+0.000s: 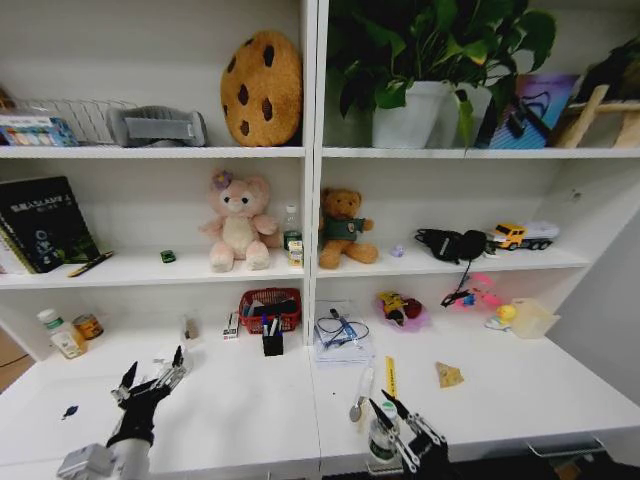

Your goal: Organize the objects on the table.

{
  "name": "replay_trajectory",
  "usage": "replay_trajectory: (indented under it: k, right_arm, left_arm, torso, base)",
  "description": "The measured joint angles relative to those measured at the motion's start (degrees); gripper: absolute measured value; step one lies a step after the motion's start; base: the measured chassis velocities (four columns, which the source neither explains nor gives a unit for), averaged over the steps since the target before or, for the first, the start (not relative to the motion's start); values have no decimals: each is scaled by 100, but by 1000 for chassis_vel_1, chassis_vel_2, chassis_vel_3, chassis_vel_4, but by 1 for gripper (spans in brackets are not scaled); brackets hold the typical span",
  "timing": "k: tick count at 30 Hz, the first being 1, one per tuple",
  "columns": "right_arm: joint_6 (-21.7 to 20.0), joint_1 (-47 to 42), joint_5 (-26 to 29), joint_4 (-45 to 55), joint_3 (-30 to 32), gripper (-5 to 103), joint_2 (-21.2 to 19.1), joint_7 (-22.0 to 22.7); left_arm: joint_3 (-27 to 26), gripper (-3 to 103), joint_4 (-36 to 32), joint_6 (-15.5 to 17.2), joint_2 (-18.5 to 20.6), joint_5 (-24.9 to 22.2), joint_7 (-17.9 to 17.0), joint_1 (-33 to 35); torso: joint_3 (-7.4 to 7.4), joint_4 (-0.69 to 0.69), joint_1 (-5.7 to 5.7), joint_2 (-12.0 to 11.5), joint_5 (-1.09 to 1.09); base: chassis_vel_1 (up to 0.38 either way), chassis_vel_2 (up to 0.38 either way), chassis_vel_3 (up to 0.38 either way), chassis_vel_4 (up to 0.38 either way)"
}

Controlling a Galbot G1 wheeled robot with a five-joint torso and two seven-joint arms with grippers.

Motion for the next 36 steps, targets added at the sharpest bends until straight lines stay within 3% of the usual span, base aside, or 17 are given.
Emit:
replay_trajectory:
  k: [4,10,19,26,36]
  right_arm:
    - [543,-515,-439,-299,-22,29,379,9]
    - [936,-782,-690,-732,-207,29,631,23]
    - [997,-423,-686,-1562,-363,29,604,-7]
    - [1002,627,-611,-3105,-656,29,379,-57]
    - [1017,1639,-482,-4394,-989,29,234,-114]
  left_arm:
    - [-32,100,148,-59,11,-92,33,-58]
    - [-20,100,317,-114,37,-149,65,-136]
    - [-35,100,377,-109,83,-190,43,-222]
    - [-26,100,326,2,103,-99,-62,-268]
    - [76,100,212,132,174,67,-246,-300]
  torso:
    - [0,1,0,0,-2]
    - [0,2,0,-1,0]
    - [1,2,0,-1,1]
    - [1,2,0,-1,2]
    - [1,2,0,-1,1]
  base:
    - [0,0,0,0]
    - [0,0,0,0]
    - [0,0,0,0]
    - [0,0,0,0]
    - [0,0,0,0]
